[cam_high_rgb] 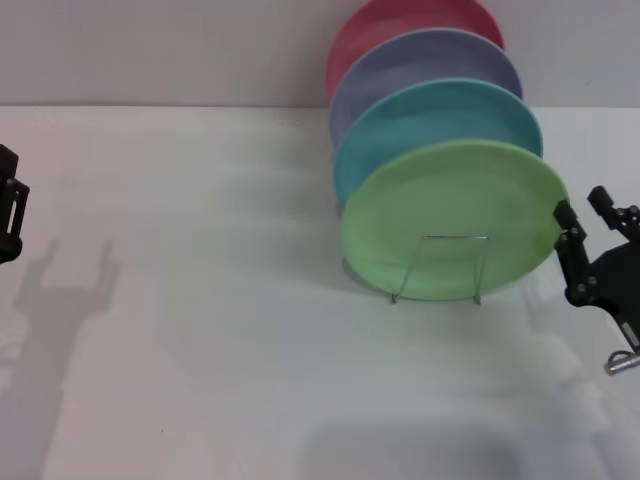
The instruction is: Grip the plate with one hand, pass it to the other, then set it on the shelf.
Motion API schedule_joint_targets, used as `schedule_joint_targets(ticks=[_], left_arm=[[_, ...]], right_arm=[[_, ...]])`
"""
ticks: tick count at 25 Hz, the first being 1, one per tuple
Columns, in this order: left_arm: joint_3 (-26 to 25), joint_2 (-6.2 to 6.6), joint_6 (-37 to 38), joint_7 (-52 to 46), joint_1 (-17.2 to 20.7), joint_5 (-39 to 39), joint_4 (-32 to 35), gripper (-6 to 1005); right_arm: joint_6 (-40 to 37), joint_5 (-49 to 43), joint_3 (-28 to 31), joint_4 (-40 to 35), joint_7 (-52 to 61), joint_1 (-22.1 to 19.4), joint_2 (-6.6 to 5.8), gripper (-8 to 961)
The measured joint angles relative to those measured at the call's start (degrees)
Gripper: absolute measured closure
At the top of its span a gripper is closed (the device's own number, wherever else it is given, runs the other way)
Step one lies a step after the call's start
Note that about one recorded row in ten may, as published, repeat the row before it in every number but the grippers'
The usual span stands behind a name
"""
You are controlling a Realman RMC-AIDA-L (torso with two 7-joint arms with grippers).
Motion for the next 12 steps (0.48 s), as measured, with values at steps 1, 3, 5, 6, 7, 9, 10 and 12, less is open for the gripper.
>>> schedule_joint_targets(ticks=[1, 3, 5, 6, 7, 9, 10, 12], left_arm=[[0.00, 0.00, 0.01, 0.00, -0.05, 0.00, 0.05, 334], [-0.03, 0.00, 0.02, -0.01, -0.20, 0.00, 0.11, 334], [-0.05, -0.01, 0.01, -0.02, -0.28, 0.00, 0.13, 334], [-0.07, -0.01, -0.04, 0.01, -0.40, 0.00, 0.22, 334], [-0.08, -0.01, -0.11, 0.06, -0.54, 0.00, 0.36, 334], [-0.09, -0.03, -0.22, 0.25, -1.03, 0.00, 0.76, 334], [-0.09, -0.04, -0.26, 0.31, -1.24, 0.00, 0.91, 334], [-0.07, -0.07, -0.57, 0.47, -1.69, 0.00, 1.04, 334]], right_arm=[[-1.70, -0.31, -0.13, -0.30, 1.26, -0.41, -0.05, 737], [-7.77, -0.90, 0.03, -1.31, 4.73, -2.54, -0.05, 681], [-9.76, -0.86, 0.46, -1.46, 5.67, -3.54, -0.02, 635], [-11.50, -0.69, 1.02, -1.54, 6.63, -4.52, 0.00, 630], [-12.74, -0.55, 1.85, -1.65, 7.59, -5.23, 0.01, 626], [-14.15, -0.23, 4.81, -2.62, 11.43, -6.35, -0.03, 616], [-14.30, -0.21, 6.62, -3.76, 14.71, -6.63, -0.02, 612], [-13.97, -0.15, 10.55, -7.60, 22.48, -6.37, -0.06, 588]])
